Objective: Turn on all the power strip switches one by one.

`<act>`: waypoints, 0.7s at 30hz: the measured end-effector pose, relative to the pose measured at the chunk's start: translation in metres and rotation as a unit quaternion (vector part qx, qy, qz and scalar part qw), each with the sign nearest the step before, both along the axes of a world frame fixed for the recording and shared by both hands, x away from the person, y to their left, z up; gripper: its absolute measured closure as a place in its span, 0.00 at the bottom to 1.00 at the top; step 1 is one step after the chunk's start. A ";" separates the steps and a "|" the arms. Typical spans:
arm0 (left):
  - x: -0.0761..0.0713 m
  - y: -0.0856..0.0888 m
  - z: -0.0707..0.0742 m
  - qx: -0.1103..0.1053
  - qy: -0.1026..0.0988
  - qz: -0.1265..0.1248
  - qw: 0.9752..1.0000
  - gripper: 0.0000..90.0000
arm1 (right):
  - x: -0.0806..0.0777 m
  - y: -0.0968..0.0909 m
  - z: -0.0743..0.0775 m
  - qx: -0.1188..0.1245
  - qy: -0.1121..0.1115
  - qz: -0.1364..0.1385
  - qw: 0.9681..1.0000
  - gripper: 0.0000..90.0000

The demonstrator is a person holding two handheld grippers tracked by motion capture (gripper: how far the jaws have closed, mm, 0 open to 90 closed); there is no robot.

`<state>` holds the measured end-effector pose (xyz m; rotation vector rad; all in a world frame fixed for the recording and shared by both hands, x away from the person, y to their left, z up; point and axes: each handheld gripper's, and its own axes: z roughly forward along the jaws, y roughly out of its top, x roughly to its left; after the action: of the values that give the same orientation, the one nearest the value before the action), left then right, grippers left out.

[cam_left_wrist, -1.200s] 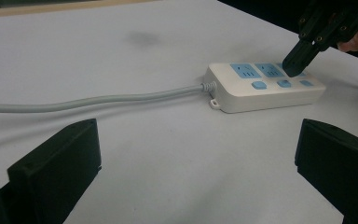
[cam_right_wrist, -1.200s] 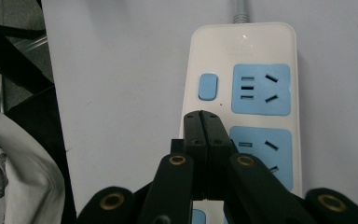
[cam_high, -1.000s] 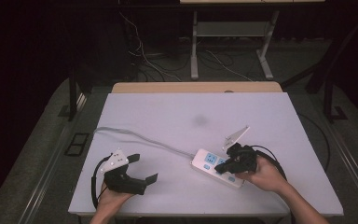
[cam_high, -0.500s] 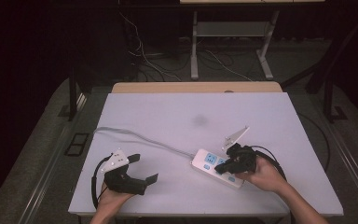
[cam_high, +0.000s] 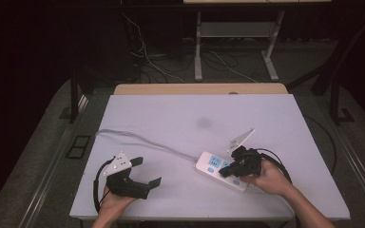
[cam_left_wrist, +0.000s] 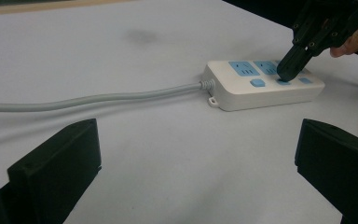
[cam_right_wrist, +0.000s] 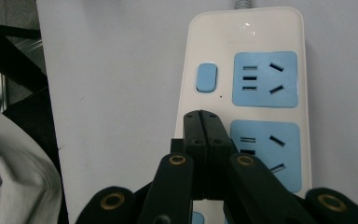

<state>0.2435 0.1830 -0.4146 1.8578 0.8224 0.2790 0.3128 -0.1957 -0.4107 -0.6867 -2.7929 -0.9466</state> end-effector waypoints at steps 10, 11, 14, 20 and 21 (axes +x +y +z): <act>0.000 -0.001 0.000 0.002 -0.001 0.001 1.000 0.00 | -0.003 0.001 0.000 -0.004 -0.012 0.003 1.000 1.00; 0.000 -0.001 0.000 0.002 0.000 0.001 1.000 0.00 | -0.003 0.001 0.000 -0.004 -0.013 0.003 1.000 1.00; -0.001 -0.001 0.000 0.002 0.000 0.000 1.000 0.00 | -0.002 0.001 -0.001 -0.003 -0.012 0.005 1.000 1.00; -0.001 -0.001 0.000 0.002 0.000 0.000 1.000 0.00 | -0.003 0.002 -0.001 -0.006 -0.022 0.008 1.000 1.00; -0.001 -0.001 0.000 0.001 0.000 0.000 1.000 0.00 | -0.004 0.002 -0.001 -0.007 -0.023 0.007 1.000 1.00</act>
<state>0.2427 0.1820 -0.4149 1.8605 0.8226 0.2794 0.3088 -0.1941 -0.4113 -0.6543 -2.8420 -0.9539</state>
